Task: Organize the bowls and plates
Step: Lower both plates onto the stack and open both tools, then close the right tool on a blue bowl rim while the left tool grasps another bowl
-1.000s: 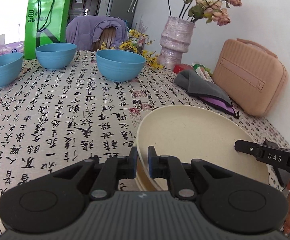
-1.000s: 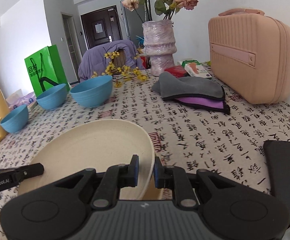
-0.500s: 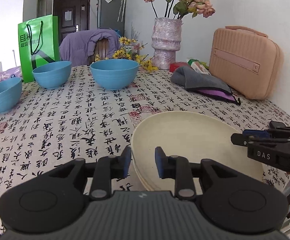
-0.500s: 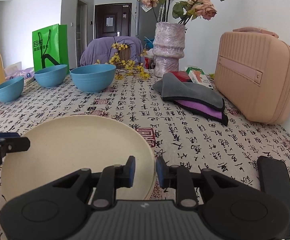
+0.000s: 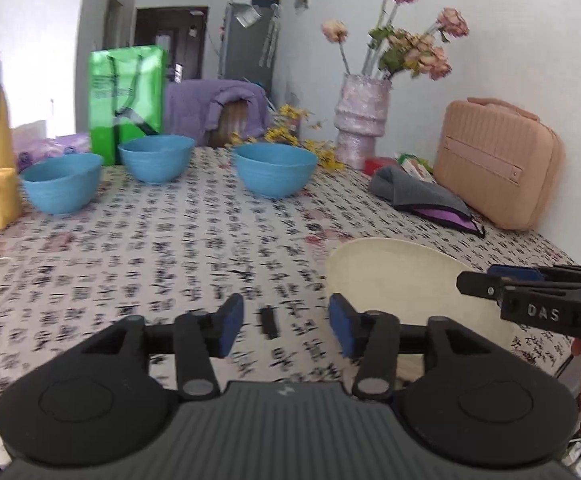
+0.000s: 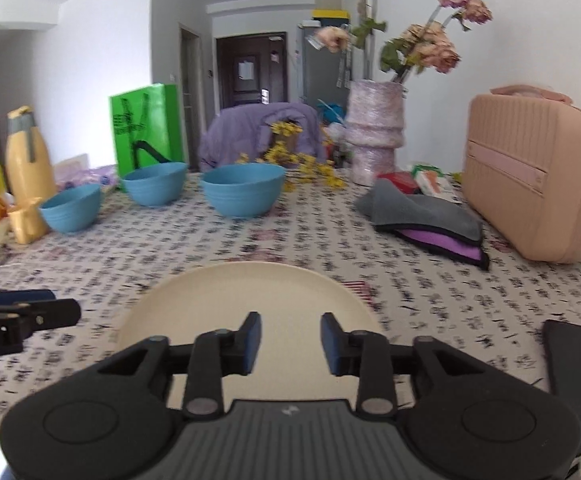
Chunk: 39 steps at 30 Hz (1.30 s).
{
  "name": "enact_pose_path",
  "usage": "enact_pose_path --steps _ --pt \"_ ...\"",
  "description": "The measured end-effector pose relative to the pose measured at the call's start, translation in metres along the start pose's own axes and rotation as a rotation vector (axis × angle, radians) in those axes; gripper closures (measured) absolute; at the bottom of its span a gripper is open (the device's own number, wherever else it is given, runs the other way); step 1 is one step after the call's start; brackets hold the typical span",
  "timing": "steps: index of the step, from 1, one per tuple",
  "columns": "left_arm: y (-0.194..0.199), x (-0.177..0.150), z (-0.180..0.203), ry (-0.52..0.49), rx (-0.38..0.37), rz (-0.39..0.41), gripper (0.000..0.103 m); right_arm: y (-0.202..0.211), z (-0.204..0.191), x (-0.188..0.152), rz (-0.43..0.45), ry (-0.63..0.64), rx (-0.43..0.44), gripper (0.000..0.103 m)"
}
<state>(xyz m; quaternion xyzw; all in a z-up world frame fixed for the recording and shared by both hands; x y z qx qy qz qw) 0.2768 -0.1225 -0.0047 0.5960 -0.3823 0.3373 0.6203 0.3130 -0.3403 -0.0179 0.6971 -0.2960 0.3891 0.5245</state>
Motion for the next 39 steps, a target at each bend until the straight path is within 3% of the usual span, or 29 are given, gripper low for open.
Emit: enact_pose_path --steps 1,4,6,7,8,14,23,31,36,39 --pt "0.008 -0.002 -0.007 0.002 0.014 0.018 0.044 0.003 -0.009 -0.002 0.014 0.001 0.033 0.052" --pt "0.034 -0.012 -0.03 0.005 0.069 0.079 0.022 0.012 -0.032 -0.011 0.044 -0.01 0.102 0.047" --pt "0.05 -0.023 -0.048 0.021 0.101 0.1 0.013 0.019 -0.049 -0.019 0.068 -0.016 0.122 0.033" --pt "0.054 -0.028 -0.056 0.028 0.106 0.099 0.008 0.023 -0.056 -0.023 0.083 -0.018 0.126 0.019" --pt "0.059 -0.033 -0.066 0.038 0.116 0.097 0.004 0.026 -0.063 -0.026 0.1 -0.015 0.128 0.013" --pt "0.074 -0.048 -0.11 0.092 0.203 0.117 0.0 0.035 -0.105 -0.04 0.143 0.022 0.164 0.011" --pt "0.073 -0.041 -0.14 0.105 0.234 0.149 0.0 0.016 -0.137 -0.033 0.11 0.057 0.188 0.011" --pt "0.029 -0.003 -0.185 0.161 0.256 0.117 0.0 -0.031 -0.159 0.008 0.101 0.062 0.237 0.011" --pt "-0.006 0.03 -0.216 0.168 0.254 0.122 0.001 -0.082 -0.169 0.038 0.093 0.066 0.26 0.012" --pt "-0.031 0.05 -0.233 0.153 0.259 0.124 0.008 -0.114 -0.177 0.059 0.078 0.042 0.272 0.013"
Point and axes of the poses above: each gripper's, at about its wrist camera, not at the fingertips, and y roughly against the way its jaws point, z to its right, x to its top, the point moved 4 cm from there along -y, roughly the way its jaws point, and after that the axes turned 10 degrees about x, right-handed, at the moved point
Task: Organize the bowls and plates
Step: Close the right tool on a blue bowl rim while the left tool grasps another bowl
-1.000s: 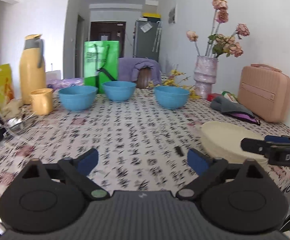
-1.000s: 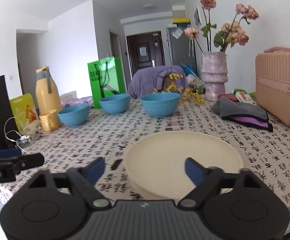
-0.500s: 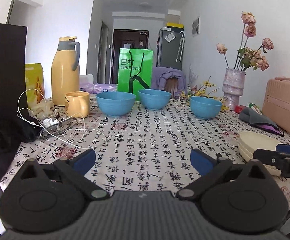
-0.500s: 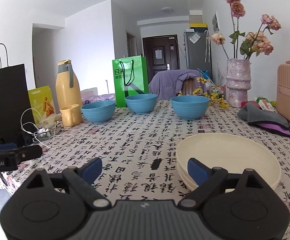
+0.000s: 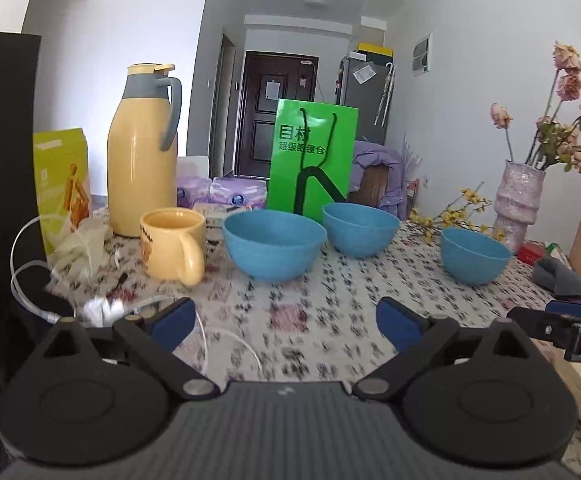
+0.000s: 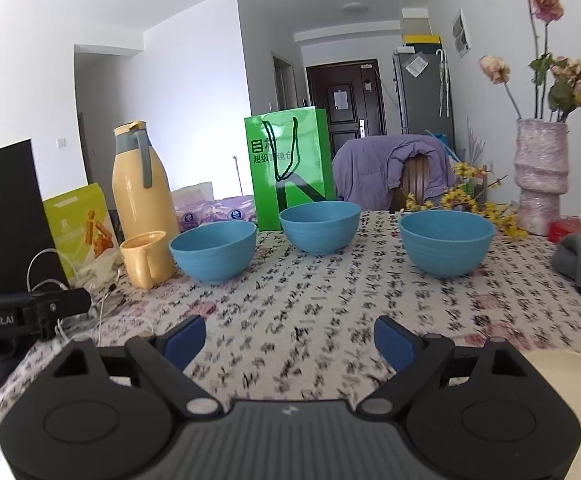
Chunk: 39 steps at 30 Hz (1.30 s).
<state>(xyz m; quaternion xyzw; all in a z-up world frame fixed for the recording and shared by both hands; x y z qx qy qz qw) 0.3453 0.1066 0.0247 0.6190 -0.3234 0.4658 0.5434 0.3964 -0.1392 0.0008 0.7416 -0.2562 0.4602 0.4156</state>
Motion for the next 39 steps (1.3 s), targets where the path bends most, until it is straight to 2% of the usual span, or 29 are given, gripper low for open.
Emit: enact_pose_path --steps 3,6,10,15,18,21,24,26,33,35,39 --pt "-0.037 0.019 -0.008 0.013 -0.017 -0.021 0.015 -0.037 0.003 0.017 -0.007 -0.027 0.017 0.014" --pt "-0.078 0.04 -0.011 0.03 -0.038 -0.052 0.027 -0.084 0.006 0.035 -0.048 -0.087 0.036 0.02" --pt "-0.137 0.06 -0.015 0.047 -0.021 -0.107 0.039 -0.144 0.009 0.057 -0.065 -0.184 0.098 0.027" --pt "-0.19 0.065 -0.013 0.004 0.012 -0.148 0.049 -0.215 0.016 0.071 -0.069 -0.231 0.099 0.038" --pt "-0.216 0.062 -0.011 0.008 0.015 -0.194 0.054 -0.254 0.021 0.074 -0.107 -0.29 0.122 0.048" --pt "-0.232 0.059 -0.012 0.022 0.028 -0.22 0.059 -0.281 0.019 0.072 -0.142 -0.293 0.117 0.062" --pt "-0.242 0.058 -0.014 0.031 0.041 -0.234 0.068 -0.296 0.015 0.07 -0.163 -0.277 0.117 0.072" --pt "-0.246 0.058 -0.016 0.038 0.063 -0.242 0.084 -0.302 0.013 0.07 -0.172 -0.28 0.119 0.08" --pt "-0.239 0.058 -0.014 0.038 0.098 -0.232 0.091 -0.301 0.007 0.073 -0.184 -0.239 0.075 0.084" --pt "-0.23 0.059 -0.013 0.043 0.099 -0.222 0.094 -0.296 0.003 0.073 -0.191 -0.215 0.048 0.089" --pt "-0.202 0.063 -0.007 0.044 0.077 -0.192 0.094 -0.272 0.002 0.071 -0.179 -0.206 0.032 0.09"
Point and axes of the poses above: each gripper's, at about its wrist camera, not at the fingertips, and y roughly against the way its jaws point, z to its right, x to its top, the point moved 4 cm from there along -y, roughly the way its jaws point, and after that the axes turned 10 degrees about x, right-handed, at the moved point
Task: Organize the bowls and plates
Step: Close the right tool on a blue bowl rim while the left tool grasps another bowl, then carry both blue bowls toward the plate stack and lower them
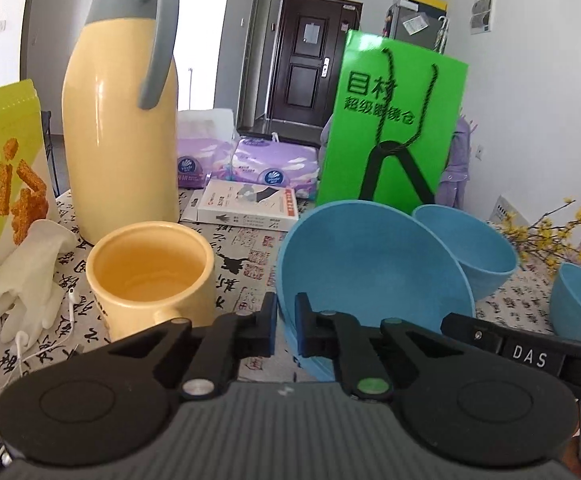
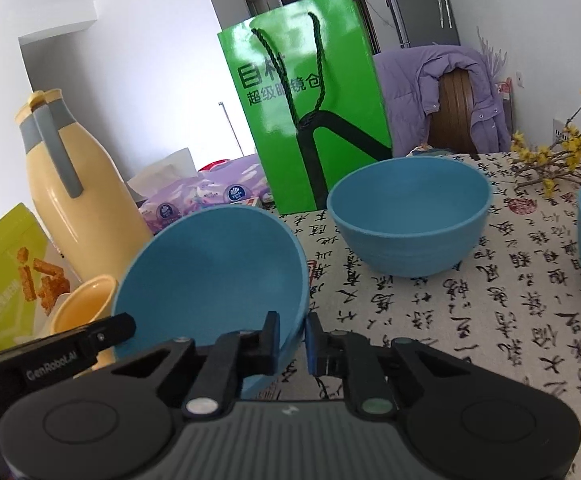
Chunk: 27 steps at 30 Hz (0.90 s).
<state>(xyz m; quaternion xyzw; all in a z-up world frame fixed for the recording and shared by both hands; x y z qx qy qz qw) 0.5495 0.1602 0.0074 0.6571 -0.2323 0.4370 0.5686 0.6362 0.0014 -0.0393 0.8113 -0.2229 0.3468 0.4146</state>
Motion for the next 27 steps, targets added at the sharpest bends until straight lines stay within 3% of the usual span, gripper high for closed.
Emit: enact_pose_path --steps 15,27 --pt "0.172 -0.06 0.011 -0.026 -0.124 0.134 0.094 0.168 -0.021 -0.068 0.072 0.041 -0.02 0.09" --pt "0.263 -0.158 0.014 -0.018 -0.184 0.077 0.094 0.285 -0.027 -0.17 0.045 0.081 -0.058 0.089"
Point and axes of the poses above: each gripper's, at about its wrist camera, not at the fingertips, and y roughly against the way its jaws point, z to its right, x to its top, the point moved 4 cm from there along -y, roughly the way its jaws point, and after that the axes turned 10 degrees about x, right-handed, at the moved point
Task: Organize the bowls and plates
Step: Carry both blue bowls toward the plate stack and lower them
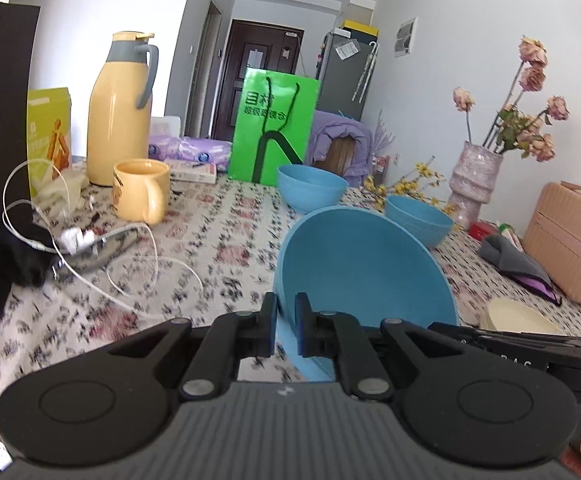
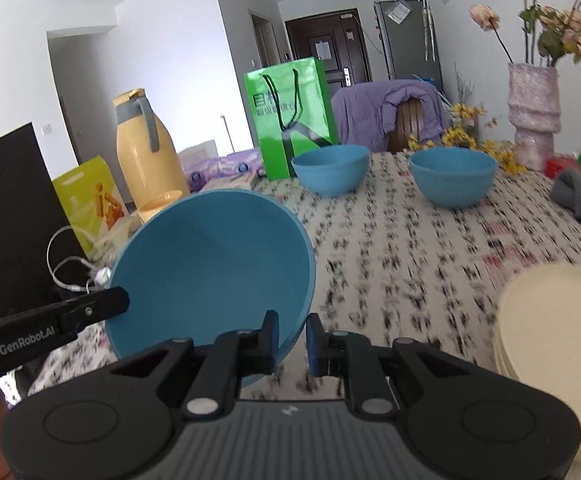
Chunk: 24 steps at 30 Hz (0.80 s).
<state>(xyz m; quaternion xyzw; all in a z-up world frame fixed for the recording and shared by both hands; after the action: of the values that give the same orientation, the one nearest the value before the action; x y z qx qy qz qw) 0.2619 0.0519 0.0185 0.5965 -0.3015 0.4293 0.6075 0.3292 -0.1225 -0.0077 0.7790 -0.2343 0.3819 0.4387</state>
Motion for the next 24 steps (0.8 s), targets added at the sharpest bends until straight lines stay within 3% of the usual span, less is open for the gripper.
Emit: enact_pose_path --steps 7,24 --pt "0.008 -0.016 0.022 -0.043 -0.025 -0.013 0.094 0.028 0.016 -0.024 -0.016 -0.036 -0.036 0.088" --pt "-0.008 -0.033 0.042 -0.05 -0.077 -0.107 0.092 0.036 0.049 -0.027 -0.045 -0.082 -0.052 0.086"
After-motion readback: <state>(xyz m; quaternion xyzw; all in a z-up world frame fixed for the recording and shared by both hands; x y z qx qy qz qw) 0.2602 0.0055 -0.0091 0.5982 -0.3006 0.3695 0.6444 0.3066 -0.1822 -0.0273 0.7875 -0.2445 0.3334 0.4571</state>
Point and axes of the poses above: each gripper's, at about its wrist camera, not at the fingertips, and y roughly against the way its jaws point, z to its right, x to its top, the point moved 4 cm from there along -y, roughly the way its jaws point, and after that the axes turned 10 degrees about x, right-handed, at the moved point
